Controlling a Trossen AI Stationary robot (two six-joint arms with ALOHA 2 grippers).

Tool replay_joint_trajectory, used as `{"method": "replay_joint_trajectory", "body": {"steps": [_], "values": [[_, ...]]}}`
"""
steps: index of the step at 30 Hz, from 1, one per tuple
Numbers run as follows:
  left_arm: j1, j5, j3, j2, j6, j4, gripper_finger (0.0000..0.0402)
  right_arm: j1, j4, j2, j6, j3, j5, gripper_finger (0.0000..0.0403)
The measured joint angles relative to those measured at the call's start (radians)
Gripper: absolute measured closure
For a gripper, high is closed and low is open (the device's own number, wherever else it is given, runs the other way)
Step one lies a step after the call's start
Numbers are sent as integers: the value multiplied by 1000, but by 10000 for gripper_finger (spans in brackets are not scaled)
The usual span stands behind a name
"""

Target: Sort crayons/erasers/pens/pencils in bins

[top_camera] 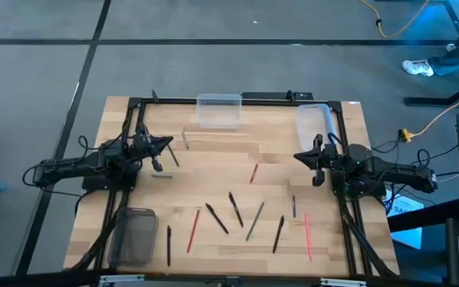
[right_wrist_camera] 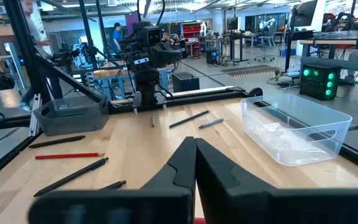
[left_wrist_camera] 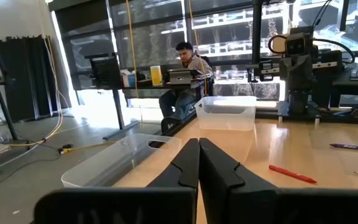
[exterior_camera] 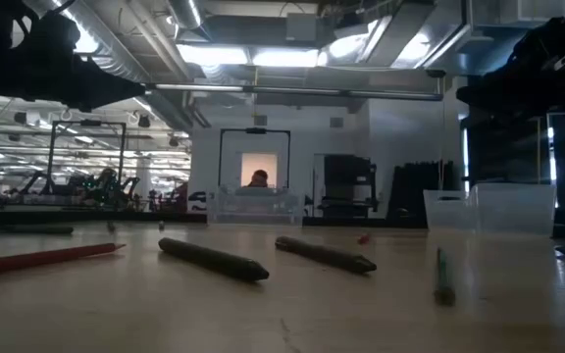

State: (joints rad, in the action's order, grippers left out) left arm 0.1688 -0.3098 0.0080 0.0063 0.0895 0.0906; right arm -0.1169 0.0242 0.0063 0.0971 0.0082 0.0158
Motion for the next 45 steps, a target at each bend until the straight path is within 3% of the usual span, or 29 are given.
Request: {"method": "replay_joint_trajectory", "body": {"steps": [29, 36, 43, 45], "values": [[0, 0, 0, 0, 0, 0, 401, 0, 0, 0, -1, 0, 0, 391], [0, 0, 0, 0, 0, 0, 401, 0, 9, 0, -321, 0, 36, 391], [0, -1, 0, 0, 82, 0, 401, 0, 24, 0, -333, 0, 35, 391], [0, -1, 0, 0, 96, 0, 401, 0, 42, -1, -259, 0, 8, 391]]}}
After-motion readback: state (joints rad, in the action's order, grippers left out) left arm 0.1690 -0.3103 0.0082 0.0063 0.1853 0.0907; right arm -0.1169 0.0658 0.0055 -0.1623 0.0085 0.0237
